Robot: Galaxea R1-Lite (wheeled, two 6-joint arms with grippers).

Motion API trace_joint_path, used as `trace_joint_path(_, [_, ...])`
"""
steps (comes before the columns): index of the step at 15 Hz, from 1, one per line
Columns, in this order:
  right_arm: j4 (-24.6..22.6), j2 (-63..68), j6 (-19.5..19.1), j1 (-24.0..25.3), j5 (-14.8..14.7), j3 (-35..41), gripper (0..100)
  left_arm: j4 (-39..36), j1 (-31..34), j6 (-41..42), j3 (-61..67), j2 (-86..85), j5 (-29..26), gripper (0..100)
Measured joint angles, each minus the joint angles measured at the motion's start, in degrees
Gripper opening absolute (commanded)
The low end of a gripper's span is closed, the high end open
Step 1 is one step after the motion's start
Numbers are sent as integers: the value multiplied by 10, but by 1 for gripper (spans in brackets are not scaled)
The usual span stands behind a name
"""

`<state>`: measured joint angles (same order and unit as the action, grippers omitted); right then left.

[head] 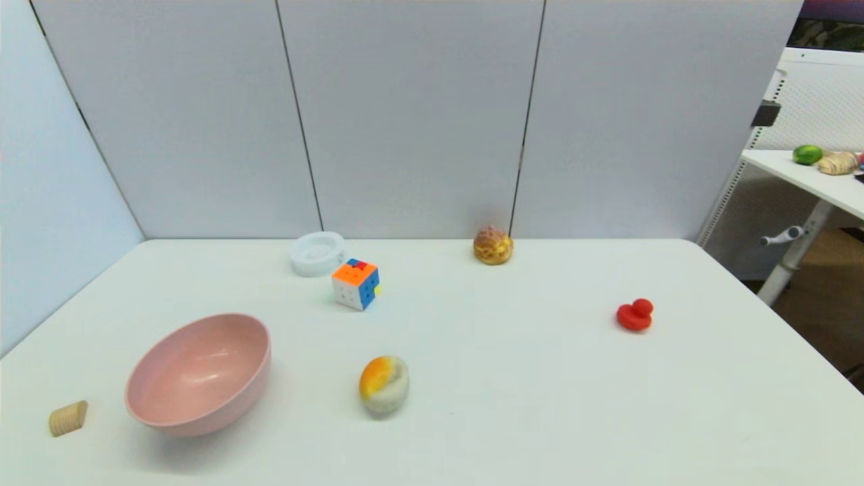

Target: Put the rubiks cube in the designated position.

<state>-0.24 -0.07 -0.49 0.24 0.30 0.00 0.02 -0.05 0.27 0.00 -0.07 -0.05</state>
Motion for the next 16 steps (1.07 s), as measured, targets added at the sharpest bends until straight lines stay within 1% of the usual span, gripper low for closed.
trace_joint_path(10, [0,0,0,0,0,0,100,-2,0,-3,-3,10,3,100])
trace_joint_path(13, [0,0,0,0,0,0,100,-22,0,21,-58,97,2,100])
trace_joint_path(16, [0,0,0,0,0,0,100,-44,-10,60,-169,254,-4,100])
